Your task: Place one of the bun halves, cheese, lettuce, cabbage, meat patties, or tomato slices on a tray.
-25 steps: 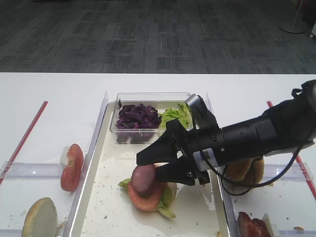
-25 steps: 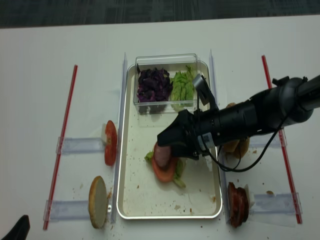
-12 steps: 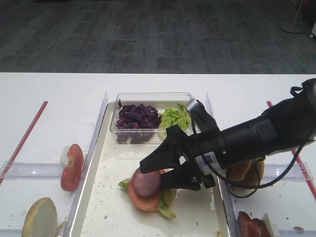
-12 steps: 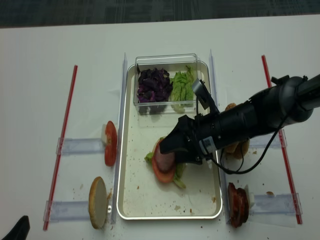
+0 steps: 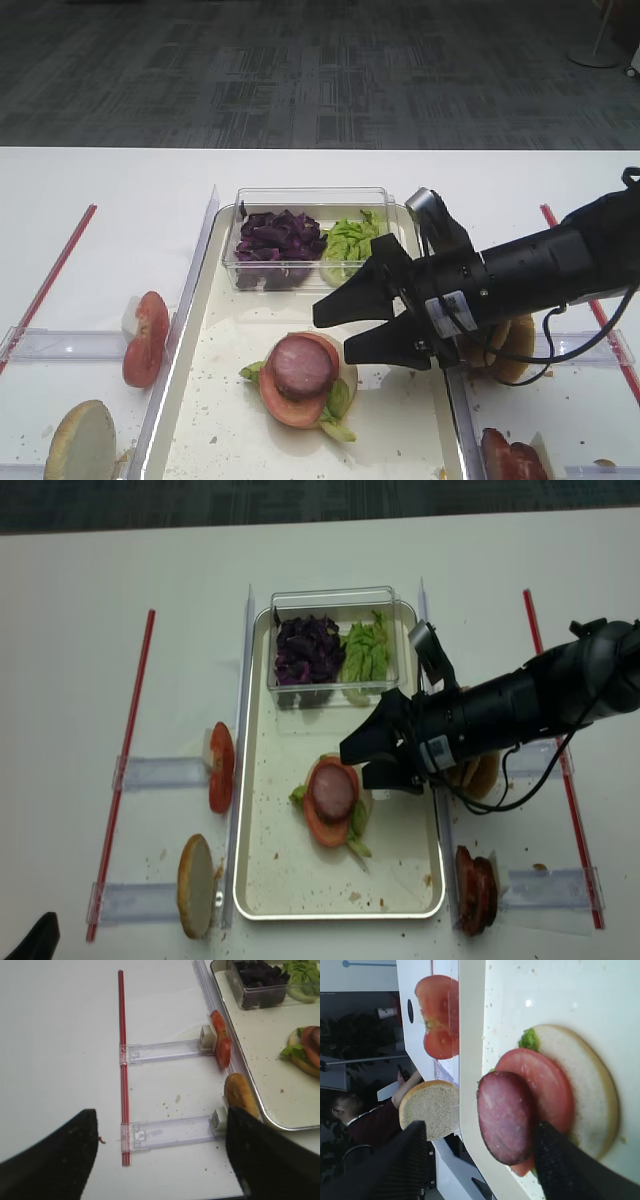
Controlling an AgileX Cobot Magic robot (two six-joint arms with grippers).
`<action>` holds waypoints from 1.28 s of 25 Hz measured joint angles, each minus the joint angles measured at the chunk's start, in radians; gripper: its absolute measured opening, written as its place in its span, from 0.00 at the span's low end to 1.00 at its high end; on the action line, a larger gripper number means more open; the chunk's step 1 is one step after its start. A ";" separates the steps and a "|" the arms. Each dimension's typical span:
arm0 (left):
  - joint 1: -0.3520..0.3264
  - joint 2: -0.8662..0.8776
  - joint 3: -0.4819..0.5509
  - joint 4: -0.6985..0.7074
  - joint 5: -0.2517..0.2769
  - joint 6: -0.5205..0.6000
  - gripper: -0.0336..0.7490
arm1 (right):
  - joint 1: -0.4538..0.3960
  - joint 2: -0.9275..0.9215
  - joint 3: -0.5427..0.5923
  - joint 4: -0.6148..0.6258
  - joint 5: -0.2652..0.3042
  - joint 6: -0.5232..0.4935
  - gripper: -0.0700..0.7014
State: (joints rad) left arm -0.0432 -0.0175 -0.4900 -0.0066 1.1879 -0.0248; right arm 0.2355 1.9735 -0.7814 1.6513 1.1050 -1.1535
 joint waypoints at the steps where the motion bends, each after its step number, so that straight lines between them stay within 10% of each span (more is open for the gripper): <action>1: 0.000 0.000 0.000 0.000 0.000 0.000 0.67 | 0.000 0.000 0.000 -0.002 0.002 0.000 0.72; 22: 0.000 0.000 0.000 0.000 0.000 0.000 0.67 | 0.000 -0.145 -0.001 -0.011 0.039 0.007 0.75; 32: 0.000 0.000 0.000 0.000 0.000 0.000 0.67 | 0.000 -0.323 -0.052 -0.290 -0.013 0.173 0.75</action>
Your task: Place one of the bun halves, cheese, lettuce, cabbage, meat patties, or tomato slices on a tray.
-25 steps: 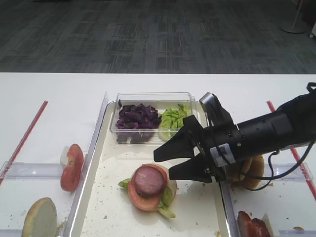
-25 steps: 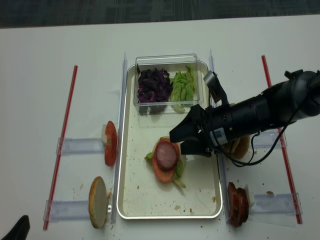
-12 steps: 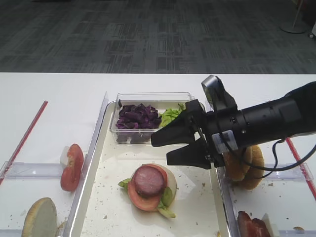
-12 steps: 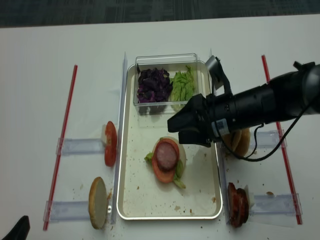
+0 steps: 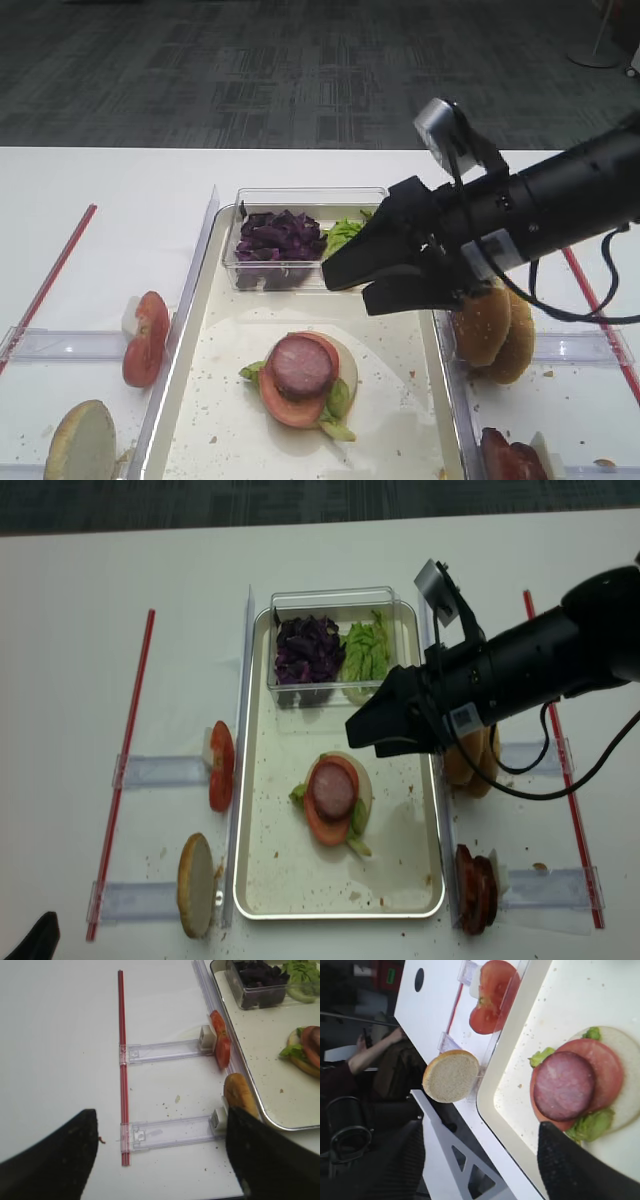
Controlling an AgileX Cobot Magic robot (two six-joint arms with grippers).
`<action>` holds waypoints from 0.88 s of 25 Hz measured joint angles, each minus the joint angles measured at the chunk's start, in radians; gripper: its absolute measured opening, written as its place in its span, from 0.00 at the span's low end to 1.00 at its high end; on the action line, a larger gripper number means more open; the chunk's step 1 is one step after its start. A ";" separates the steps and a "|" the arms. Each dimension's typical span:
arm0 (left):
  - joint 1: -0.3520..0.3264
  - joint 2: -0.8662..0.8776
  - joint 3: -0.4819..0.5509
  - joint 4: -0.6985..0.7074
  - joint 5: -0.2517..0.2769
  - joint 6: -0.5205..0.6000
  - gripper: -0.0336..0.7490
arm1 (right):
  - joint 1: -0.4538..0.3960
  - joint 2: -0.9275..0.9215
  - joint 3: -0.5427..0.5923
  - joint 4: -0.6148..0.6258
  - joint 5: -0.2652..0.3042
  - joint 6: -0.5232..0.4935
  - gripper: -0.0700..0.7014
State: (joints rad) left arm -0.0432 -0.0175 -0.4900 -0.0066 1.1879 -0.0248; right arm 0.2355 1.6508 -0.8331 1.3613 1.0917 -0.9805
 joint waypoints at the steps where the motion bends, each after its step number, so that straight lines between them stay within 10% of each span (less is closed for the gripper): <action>1: 0.000 0.000 0.000 0.000 0.000 0.000 0.67 | 0.000 -0.016 -0.018 -0.045 -0.004 0.033 0.75; 22: 0.000 0.000 0.000 0.000 0.000 0.000 0.67 | 0.000 -0.135 -0.232 -0.923 -0.038 0.653 0.75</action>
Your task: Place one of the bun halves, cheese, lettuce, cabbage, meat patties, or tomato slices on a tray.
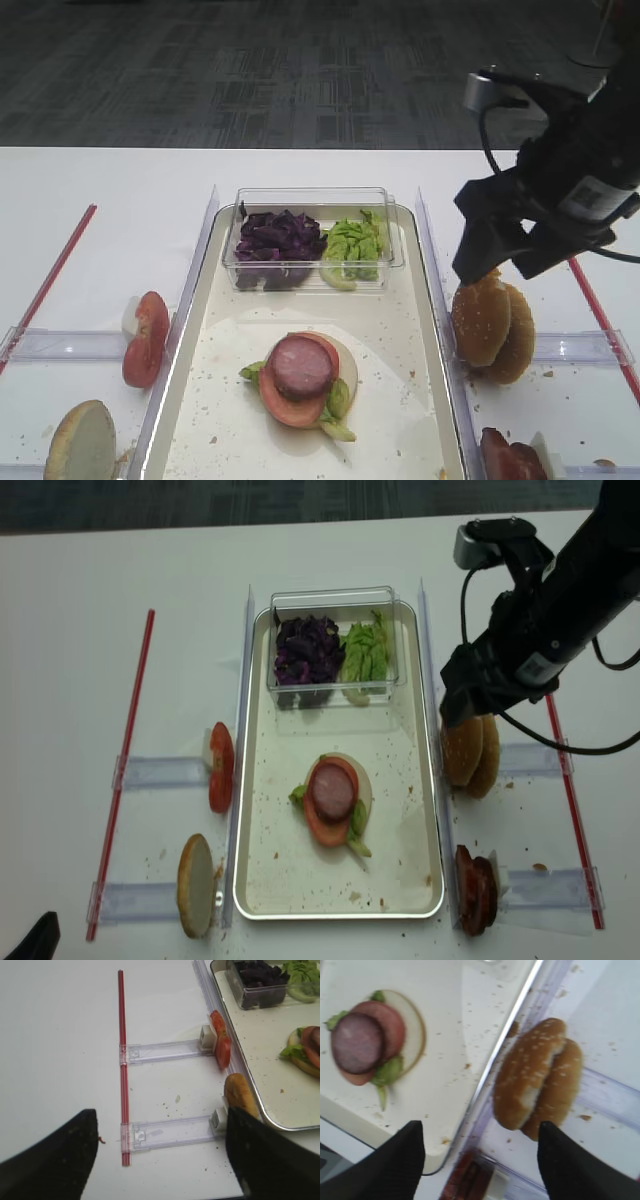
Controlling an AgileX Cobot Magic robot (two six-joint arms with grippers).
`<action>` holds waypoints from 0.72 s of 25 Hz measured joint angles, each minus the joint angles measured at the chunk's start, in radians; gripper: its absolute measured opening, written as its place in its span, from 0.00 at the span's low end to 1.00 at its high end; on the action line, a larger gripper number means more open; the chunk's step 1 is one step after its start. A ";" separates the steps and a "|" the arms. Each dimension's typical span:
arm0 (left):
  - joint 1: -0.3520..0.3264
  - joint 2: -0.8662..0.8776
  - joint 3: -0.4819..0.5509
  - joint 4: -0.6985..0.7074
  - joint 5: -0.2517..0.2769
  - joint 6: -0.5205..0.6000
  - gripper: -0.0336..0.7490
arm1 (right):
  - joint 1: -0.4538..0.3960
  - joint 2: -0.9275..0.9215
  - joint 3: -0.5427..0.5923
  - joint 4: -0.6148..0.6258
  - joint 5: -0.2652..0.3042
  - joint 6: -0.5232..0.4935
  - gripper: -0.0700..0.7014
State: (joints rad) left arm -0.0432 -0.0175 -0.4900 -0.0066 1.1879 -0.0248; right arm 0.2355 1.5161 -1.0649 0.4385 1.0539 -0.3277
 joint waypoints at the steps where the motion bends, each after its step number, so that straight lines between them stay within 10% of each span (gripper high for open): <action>1: 0.000 0.000 0.000 0.000 0.000 0.000 0.67 | 0.000 0.000 -0.002 -0.041 -0.005 0.035 0.75; 18: 0.000 0.000 0.000 0.000 0.000 0.000 0.67 | -0.024 0.000 -0.004 -0.324 0.012 0.258 0.71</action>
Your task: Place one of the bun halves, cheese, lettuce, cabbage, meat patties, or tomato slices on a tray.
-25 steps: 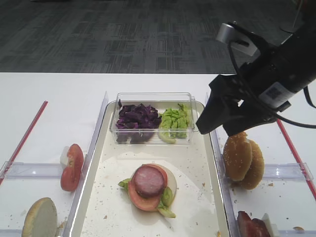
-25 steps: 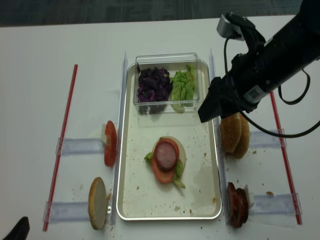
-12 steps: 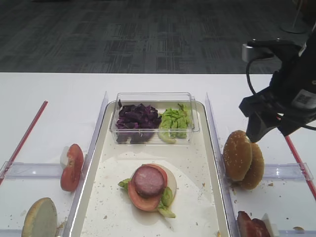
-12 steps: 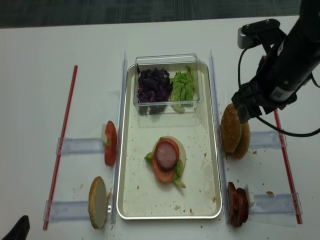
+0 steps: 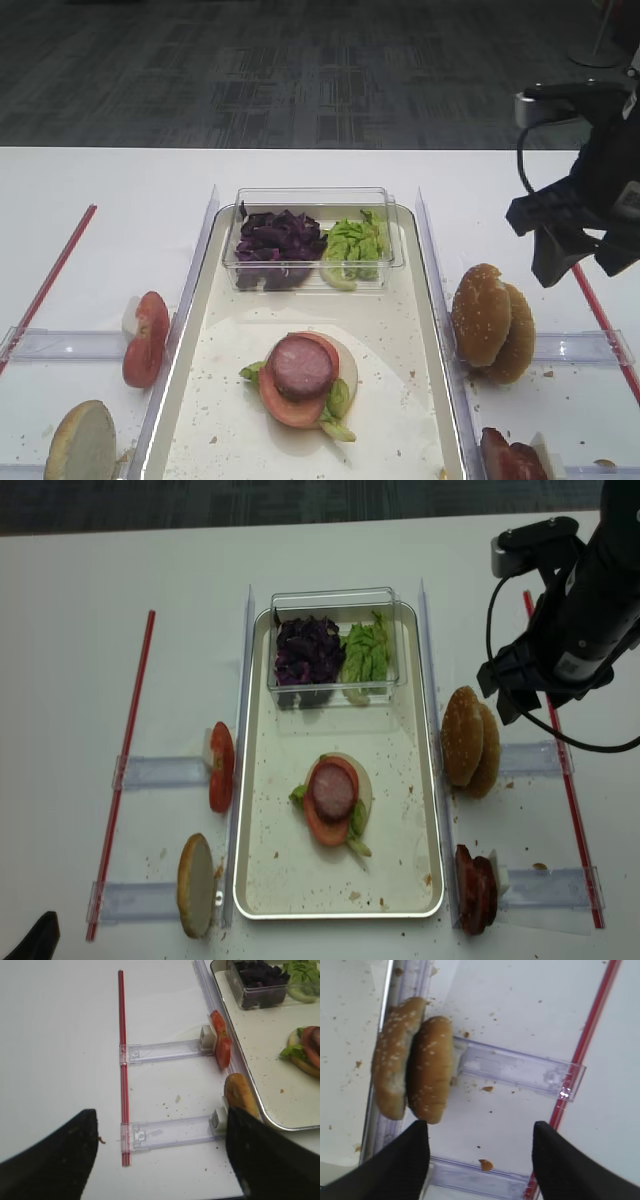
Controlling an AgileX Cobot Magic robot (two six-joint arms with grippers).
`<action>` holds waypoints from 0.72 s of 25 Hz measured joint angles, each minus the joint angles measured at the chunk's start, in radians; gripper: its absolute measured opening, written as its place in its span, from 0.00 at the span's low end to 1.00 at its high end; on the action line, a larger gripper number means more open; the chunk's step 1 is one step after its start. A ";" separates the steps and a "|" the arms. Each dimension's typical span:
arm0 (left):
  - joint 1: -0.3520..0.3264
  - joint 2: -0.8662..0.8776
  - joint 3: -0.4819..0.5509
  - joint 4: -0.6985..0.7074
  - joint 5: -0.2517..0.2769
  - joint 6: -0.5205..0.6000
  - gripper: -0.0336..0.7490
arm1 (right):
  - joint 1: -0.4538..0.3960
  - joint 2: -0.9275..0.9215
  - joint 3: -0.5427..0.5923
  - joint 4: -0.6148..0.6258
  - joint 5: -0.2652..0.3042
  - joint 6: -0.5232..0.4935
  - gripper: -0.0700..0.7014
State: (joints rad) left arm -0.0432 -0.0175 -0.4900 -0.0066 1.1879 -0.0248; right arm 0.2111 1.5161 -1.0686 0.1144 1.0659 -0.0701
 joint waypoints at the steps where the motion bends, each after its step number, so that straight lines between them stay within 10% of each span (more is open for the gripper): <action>1: 0.000 0.000 0.000 0.000 0.000 0.000 0.67 | -0.021 0.000 0.000 -0.002 0.000 0.007 0.71; 9: 0.000 0.000 0.000 0.000 0.000 0.000 0.67 | -0.202 0.000 0.000 -0.025 0.004 0.017 0.70; 18: 0.000 0.000 0.000 0.000 0.000 0.000 0.67 | -0.225 0.000 0.000 -0.059 0.004 0.019 0.70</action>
State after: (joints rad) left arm -0.0432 -0.0175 -0.4900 -0.0066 1.1879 -0.0248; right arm -0.0136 1.5161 -1.0686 0.0549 1.0700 -0.0507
